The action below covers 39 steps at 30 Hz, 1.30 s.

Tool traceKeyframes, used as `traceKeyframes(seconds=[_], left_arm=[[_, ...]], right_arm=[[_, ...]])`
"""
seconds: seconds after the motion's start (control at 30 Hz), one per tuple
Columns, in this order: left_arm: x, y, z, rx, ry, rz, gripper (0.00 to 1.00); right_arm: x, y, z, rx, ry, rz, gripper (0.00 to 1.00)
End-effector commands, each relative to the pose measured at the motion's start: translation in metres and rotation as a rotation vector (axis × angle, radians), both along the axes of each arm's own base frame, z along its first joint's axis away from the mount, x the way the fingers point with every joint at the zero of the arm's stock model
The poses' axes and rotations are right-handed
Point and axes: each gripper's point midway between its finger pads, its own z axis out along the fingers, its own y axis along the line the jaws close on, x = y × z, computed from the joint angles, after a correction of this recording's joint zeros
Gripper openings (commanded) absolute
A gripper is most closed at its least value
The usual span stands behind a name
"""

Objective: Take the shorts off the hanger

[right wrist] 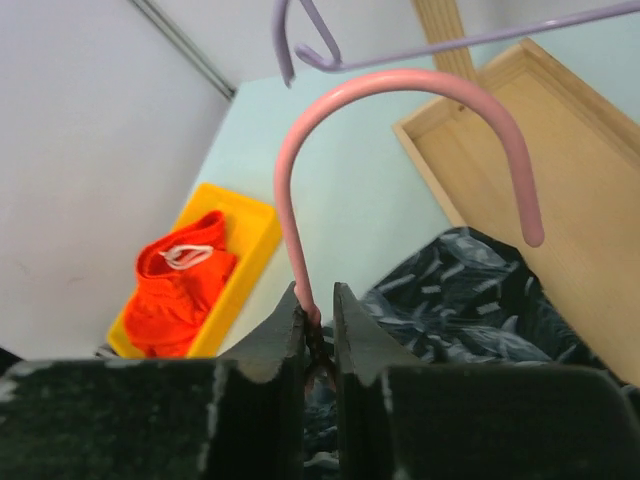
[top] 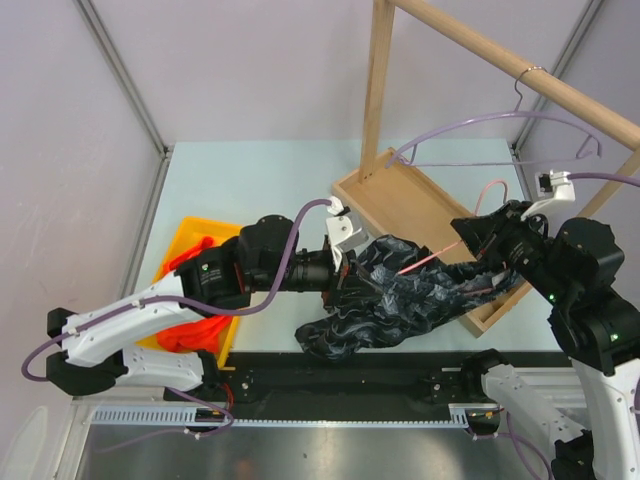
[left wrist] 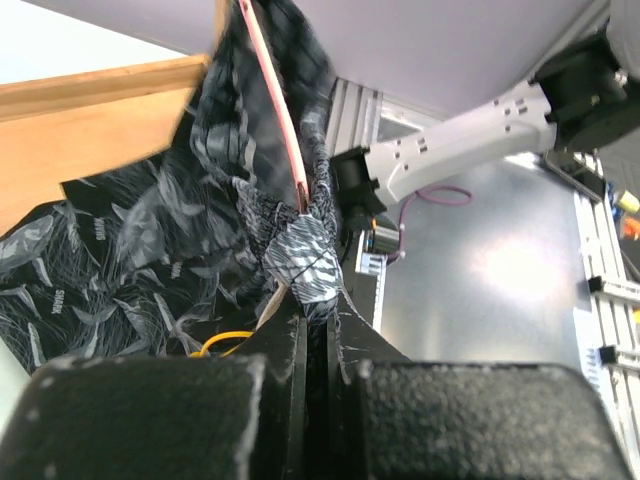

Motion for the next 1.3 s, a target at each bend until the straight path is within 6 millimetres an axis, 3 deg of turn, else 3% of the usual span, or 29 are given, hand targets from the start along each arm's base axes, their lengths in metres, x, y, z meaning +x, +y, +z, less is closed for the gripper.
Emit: traceKeyframes(seconds=[0.0,0.07,0.1,0.2,0.23,0.33,0.53,0.63,0.77,1.03,1.13,1.17,1.27], left_arm=[[0.005,-0.007,0.056,-0.162,-0.028,0.024,0.01],[0.011,-0.007,0.048,-0.126,-0.003,0.06,0.17],[0.016,-0.006,0.048,-0.122,0.002,0.092,0.39],[0.016,-0.001,0.045,-0.114,0.026,0.112,0.69],[0.015,-0.001,0.047,-0.124,0.03,0.112,0.86],[0.016,0.004,0.052,-0.144,0.031,0.127,0.94],[0.035,0.007,0.061,-0.154,0.036,0.242,0.92],[0.043,0.009,0.067,-0.181,0.053,0.299,0.85],[0.048,0.009,0.072,-0.214,0.073,0.324,0.64],[0.046,0.005,0.072,-0.213,0.077,0.302,0.42],[0.046,0.007,0.075,-0.221,0.074,0.307,0.22],[0.047,0.007,0.076,-0.224,0.07,0.311,0.04],[0.053,0.015,0.074,-0.224,0.059,0.356,0.0]], right_arm=[[0.004,0.001,-0.001,-0.01,0.002,-0.005,0.0],[0.006,-0.002,0.004,-0.006,-0.019,-0.02,0.0],[0.006,-0.004,0.006,-0.004,-0.028,-0.031,0.0],[0.007,-0.004,0.008,-0.003,-0.038,-0.035,0.0],[0.007,-0.004,0.009,-0.002,-0.039,-0.032,0.0],[0.007,-0.003,0.006,-0.007,-0.03,-0.029,0.0],[0.004,-0.003,0.008,-0.005,-0.039,-0.019,0.0],[0.002,-0.003,0.009,-0.003,-0.044,-0.019,0.0],[0.0,-0.004,0.01,-0.002,-0.05,-0.016,0.0],[-0.001,-0.003,0.009,0.0,-0.042,-0.015,0.0],[-0.001,-0.003,0.008,-0.003,-0.039,-0.015,0.0],[0.0,-0.005,0.008,-0.004,-0.04,-0.024,0.0],[0.002,-0.012,0.009,-0.002,-0.042,-0.066,0.0]])
